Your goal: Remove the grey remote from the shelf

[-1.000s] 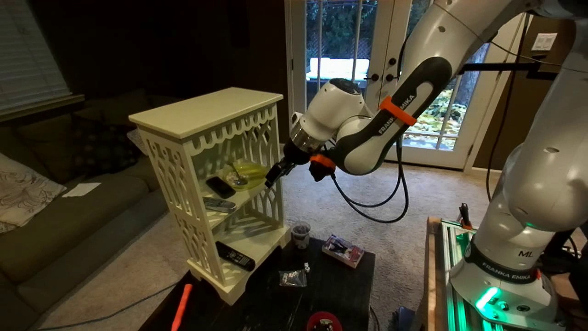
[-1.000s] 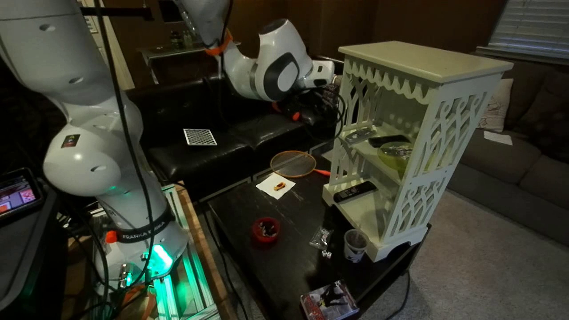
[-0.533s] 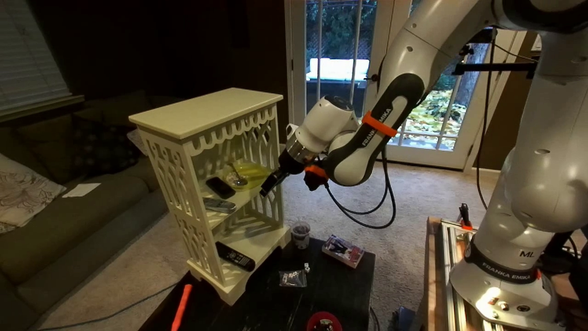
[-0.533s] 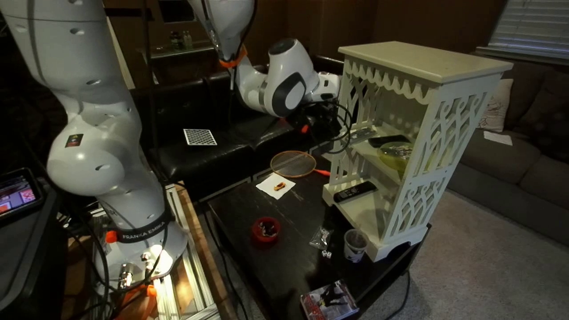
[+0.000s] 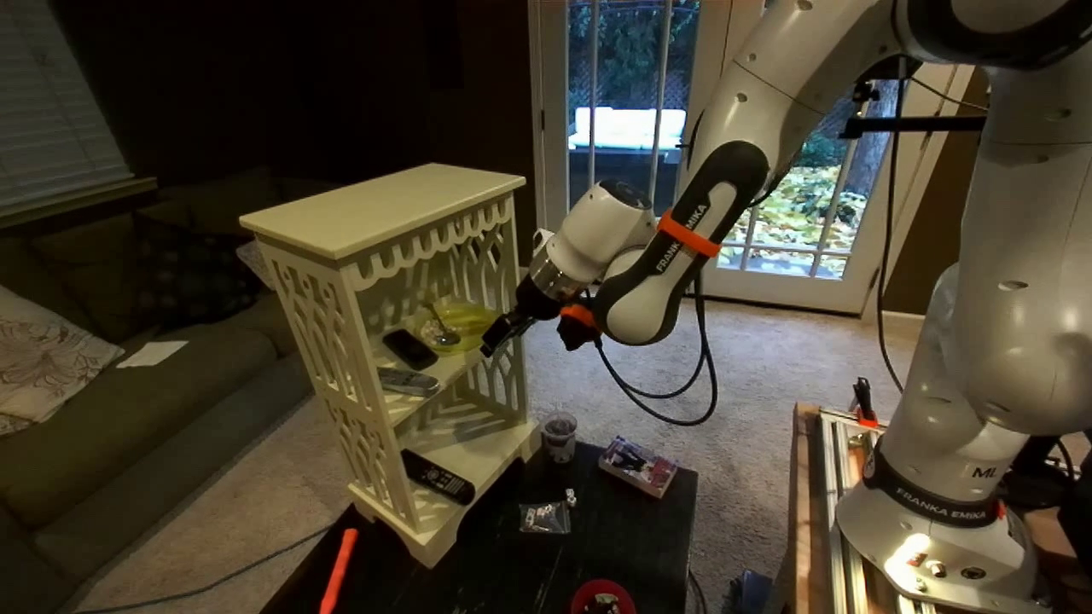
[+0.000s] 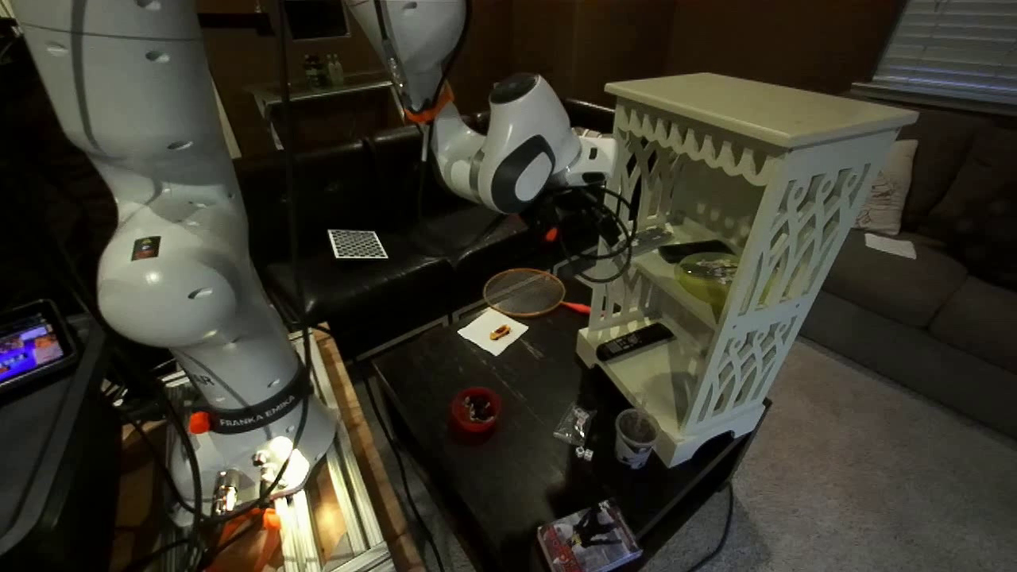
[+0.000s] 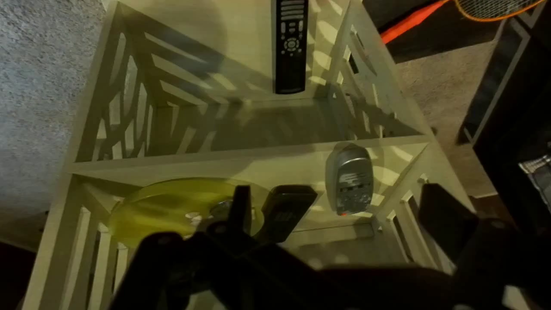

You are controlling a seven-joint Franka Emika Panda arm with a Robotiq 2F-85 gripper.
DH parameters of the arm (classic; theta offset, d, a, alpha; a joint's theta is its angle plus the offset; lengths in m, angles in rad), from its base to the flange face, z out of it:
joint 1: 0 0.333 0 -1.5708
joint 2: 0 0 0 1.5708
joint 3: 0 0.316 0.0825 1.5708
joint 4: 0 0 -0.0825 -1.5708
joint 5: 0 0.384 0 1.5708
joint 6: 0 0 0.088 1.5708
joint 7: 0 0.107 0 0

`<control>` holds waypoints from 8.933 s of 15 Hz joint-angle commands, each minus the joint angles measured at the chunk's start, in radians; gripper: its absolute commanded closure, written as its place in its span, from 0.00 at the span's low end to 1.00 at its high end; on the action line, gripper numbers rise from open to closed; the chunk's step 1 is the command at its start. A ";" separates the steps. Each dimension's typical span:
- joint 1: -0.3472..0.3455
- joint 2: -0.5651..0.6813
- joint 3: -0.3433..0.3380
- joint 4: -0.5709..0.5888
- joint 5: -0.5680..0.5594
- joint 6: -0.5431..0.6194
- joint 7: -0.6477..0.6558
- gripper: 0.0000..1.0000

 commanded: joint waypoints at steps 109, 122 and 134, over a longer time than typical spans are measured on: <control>-0.057 0.795 0.030 0.008 -0.389 0.605 -0.665 0.80; -0.088 0.909 -0.069 0.077 -0.559 0.647 -0.718 0.80; -0.188 1.022 -0.118 0.168 -0.835 0.582 -0.634 0.55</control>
